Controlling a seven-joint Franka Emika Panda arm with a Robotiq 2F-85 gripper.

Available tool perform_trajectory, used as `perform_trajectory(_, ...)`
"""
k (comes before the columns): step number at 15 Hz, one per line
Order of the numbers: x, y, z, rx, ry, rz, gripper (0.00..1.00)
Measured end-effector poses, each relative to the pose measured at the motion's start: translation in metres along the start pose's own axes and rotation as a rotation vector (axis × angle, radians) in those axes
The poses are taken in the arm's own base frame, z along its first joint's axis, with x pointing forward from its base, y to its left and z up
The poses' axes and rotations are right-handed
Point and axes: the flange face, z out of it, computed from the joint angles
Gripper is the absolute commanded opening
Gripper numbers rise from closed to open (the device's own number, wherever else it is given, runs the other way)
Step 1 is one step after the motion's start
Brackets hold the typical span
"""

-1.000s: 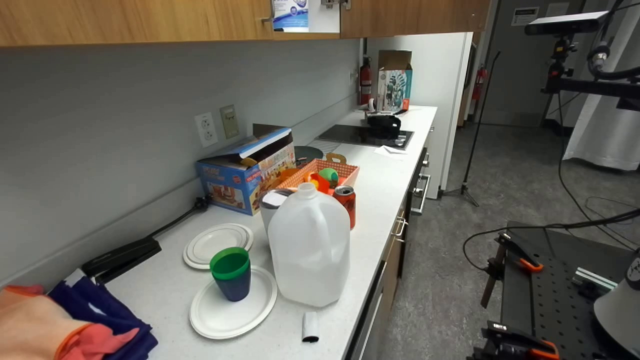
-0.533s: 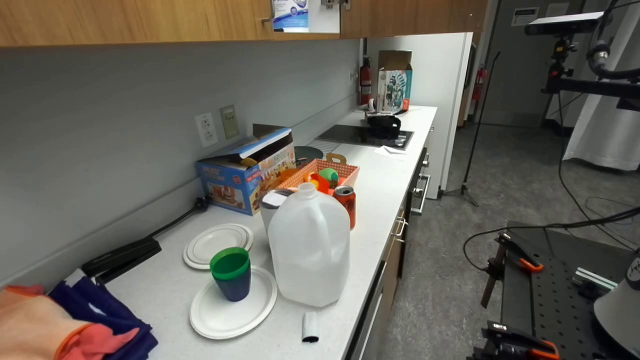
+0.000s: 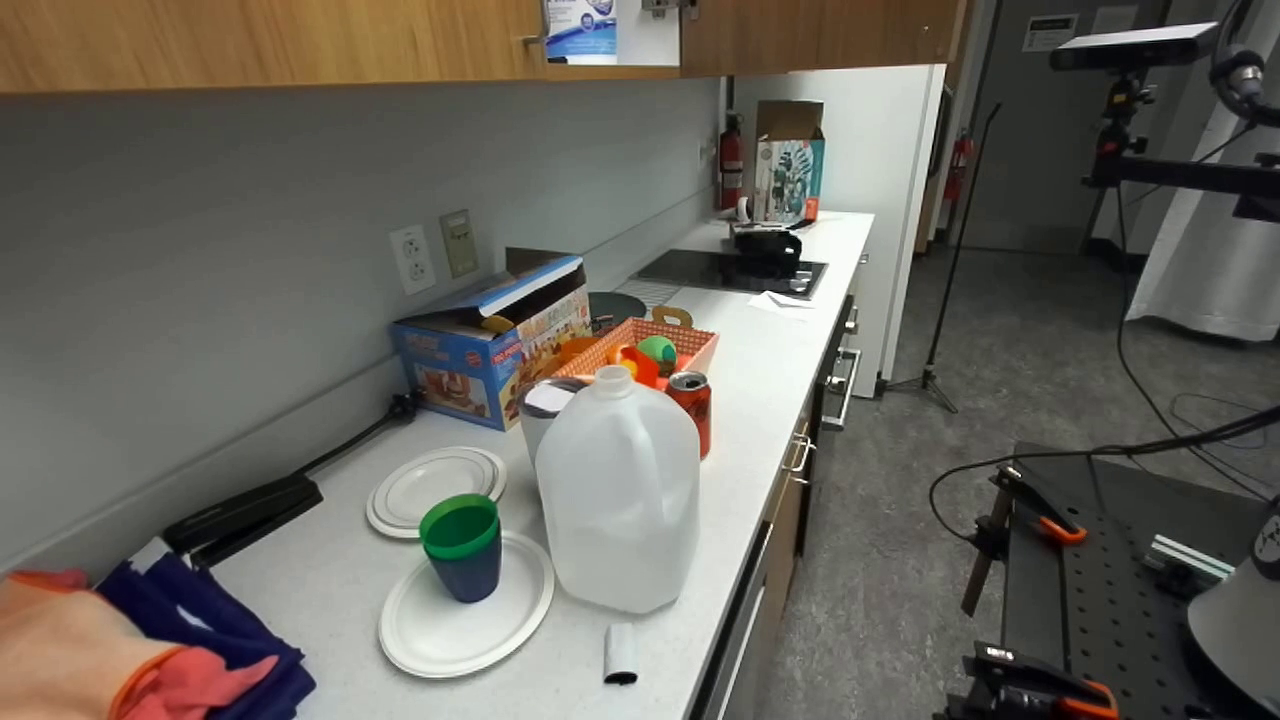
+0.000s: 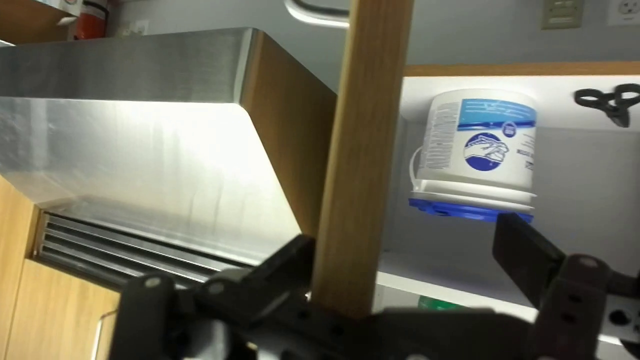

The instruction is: Close the open cabinet door

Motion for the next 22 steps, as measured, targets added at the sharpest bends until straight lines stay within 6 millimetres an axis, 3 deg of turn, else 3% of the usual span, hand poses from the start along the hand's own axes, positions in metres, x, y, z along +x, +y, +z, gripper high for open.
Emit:
perform_trajectory(10, 0.022, -0.053, -0.006, 0.265, 0.053, -0.113, 1.00)
perform_trajectory(16, 0.039, -0.075, 0.015, 0.379, 0.097, -0.176, 1.00)
perform_trajectory(22, 0.058, -0.078, 0.034, 0.433, 0.141, -0.220, 1.00)
